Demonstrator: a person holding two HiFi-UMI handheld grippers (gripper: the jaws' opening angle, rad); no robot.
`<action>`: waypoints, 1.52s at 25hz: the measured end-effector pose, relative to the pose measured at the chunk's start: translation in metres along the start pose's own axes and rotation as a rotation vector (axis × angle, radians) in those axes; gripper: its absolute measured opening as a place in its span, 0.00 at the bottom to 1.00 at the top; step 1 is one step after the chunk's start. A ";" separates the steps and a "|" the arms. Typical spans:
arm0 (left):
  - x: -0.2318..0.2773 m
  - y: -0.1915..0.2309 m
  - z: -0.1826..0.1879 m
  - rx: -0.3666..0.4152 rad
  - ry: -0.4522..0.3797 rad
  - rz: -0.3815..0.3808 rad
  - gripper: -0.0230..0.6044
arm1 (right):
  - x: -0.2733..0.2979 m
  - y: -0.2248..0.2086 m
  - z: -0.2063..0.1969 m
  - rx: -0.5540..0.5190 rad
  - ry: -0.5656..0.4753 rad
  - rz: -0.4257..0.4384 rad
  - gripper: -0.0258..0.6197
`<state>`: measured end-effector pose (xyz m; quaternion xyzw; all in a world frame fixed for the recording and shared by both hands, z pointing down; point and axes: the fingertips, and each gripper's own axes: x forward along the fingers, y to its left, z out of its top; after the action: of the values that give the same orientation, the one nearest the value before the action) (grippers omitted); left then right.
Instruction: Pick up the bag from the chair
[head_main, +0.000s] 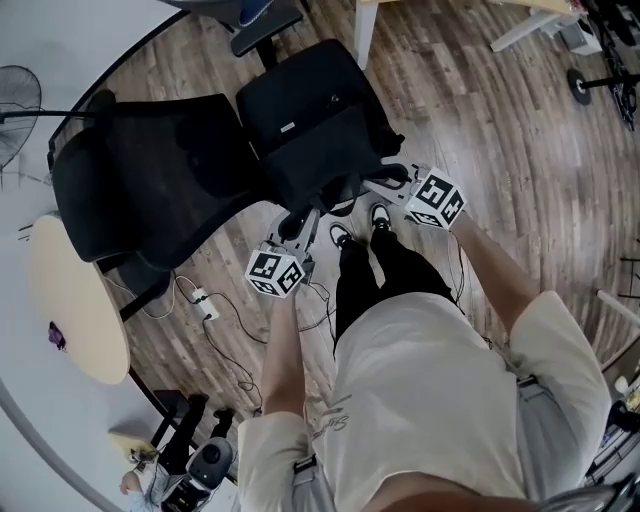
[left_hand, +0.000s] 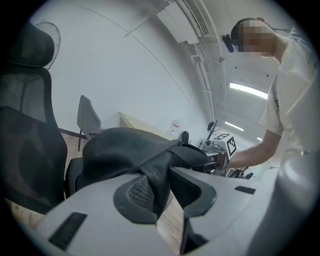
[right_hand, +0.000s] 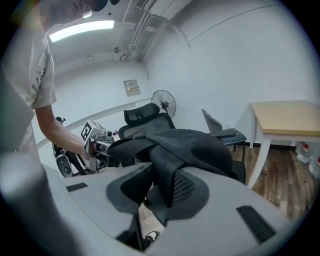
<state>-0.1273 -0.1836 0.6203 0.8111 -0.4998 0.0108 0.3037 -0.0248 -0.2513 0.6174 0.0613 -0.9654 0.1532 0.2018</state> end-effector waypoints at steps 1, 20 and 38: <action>0.001 0.002 0.008 -0.012 -0.016 -0.003 0.17 | 0.001 -0.004 0.008 0.008 -0.013 -0.002 0.15; 0.013 0.004 0.139 0.039 -0.189 -0.035 0.13 | -0.001 -0.042 0.121 -0.007 -0.169 -0.033 0.11; -0.001 -0.068 0.276 0.290 -0.324 -0.090 0.13 | -0.072 -0.038 0.267 -0.192 -0.391 -0.100 0.09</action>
<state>-0.1512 -0.3006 0.3619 0.8589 -0.4986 -0.0612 0.0998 -0.0511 -0.3689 0.3652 0.1183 -0.9921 0.0356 0.0232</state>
